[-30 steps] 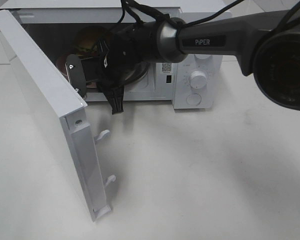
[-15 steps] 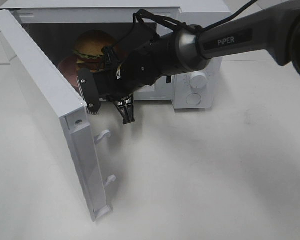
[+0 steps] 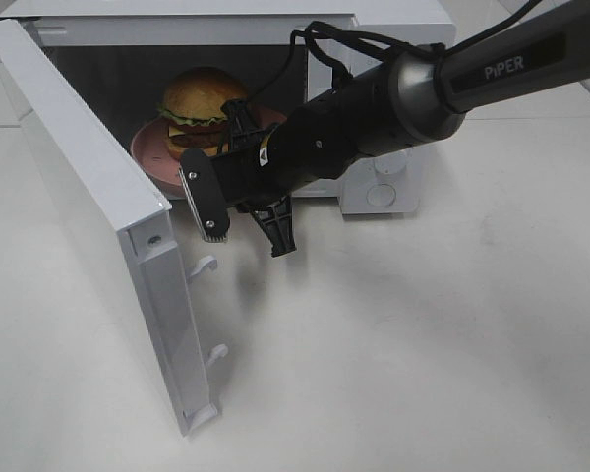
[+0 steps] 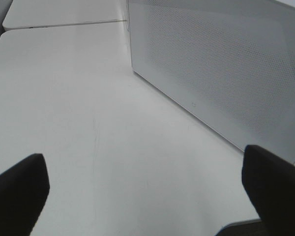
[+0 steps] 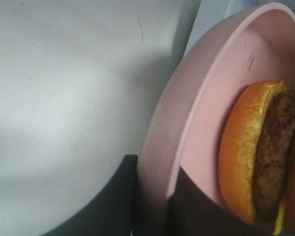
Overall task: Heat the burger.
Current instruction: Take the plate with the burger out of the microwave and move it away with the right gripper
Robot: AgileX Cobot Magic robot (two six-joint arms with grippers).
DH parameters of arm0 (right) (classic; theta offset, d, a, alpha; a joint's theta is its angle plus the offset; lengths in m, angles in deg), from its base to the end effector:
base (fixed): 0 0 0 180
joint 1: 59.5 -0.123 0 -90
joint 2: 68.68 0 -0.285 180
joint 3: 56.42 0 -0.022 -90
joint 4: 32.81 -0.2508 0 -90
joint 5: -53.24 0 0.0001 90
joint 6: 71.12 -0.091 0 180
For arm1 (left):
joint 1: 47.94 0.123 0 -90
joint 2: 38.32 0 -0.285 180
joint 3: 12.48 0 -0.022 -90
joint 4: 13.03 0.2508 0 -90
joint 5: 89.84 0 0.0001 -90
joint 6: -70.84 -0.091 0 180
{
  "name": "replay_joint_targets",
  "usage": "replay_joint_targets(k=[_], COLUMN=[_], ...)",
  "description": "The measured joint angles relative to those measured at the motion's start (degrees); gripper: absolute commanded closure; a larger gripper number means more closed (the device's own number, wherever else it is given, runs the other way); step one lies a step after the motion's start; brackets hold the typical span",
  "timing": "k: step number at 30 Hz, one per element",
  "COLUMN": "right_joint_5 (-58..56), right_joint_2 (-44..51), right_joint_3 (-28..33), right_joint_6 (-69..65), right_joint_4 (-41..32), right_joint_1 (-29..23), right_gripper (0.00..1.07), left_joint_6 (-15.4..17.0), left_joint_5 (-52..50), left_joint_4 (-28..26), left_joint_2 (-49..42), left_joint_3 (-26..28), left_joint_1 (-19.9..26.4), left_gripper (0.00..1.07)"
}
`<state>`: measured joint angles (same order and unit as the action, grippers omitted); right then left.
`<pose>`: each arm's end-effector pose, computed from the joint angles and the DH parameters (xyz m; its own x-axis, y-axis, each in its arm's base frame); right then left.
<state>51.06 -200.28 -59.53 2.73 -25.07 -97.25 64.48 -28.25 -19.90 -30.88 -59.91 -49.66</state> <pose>0.3705 0.2863 0.1379 0.5272 -0.8429 -0.1077 -0.5987 -0.2785 -0.7510 -0.0093 -0.0093 0.2820 -0.4354 0.0665 -0.8978 0.1477 0.9890 0.0016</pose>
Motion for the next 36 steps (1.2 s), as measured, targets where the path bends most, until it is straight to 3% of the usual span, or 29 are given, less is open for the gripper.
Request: replay_joint_targets(k=[36], right_joint_5=[9.6], right_joint_2=[18.5], right_joint_3=[26.9], right_joint_6=[4.5], right_joint_4=[1.3], right_joint_1=[-0.2], right_gripper=[1.07], left_joint_6=[0.0], left_joint_5=[0.0], left_joint_4=[0.0], left_joint_2=[0.0], left_joint_3=[0.0], left_joint_1=[0.0], left_gripper=[0.07])
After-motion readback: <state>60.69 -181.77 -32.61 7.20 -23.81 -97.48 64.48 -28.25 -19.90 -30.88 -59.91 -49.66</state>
